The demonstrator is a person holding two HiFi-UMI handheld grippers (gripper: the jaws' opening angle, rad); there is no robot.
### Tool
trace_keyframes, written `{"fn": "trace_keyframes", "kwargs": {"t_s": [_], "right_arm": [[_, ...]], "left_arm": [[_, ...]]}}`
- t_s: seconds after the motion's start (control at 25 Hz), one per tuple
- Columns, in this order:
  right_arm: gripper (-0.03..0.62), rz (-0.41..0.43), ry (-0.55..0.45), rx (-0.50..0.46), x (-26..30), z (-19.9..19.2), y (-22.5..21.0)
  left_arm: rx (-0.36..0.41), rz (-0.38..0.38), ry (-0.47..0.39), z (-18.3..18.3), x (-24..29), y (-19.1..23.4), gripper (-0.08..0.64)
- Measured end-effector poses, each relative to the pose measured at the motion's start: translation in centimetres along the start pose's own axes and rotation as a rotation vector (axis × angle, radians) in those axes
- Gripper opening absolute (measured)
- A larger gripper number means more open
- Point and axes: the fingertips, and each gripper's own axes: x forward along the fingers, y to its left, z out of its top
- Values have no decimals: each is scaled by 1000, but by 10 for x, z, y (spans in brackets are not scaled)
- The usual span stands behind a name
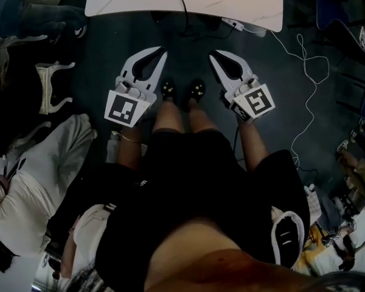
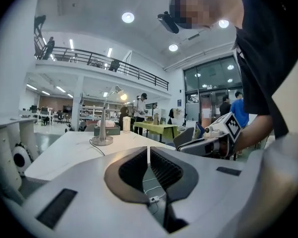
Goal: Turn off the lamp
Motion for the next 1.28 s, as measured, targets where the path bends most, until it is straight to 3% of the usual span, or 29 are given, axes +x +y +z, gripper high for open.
{"fn": "trace_keyframes", "kwargs": {"t_s": [0.24,0.4,0.48,0.68,0.96,1.28], "right_arm": [[14,-19,62,19,26,-56,-24],[29,-99,56,7,44,-86,-48],[67,-125,49,25,55,-97,-57],[83,-135,124,65,85,-161,-76],[109,-191,209,68,113,-220,-104],[110,-224,264,128,135,-257,-131]], "left_arm": [[-62,-28,28,-46,6,8,8],[-95,-23,66,-83,11,19,8],[-108,-24,82,-98,14,24,8],[-136,-14,82,-134,18,36,8],[-116,-40,95,-152,18,35,8],[-130,-14,104,-159,12,40,8]]}}
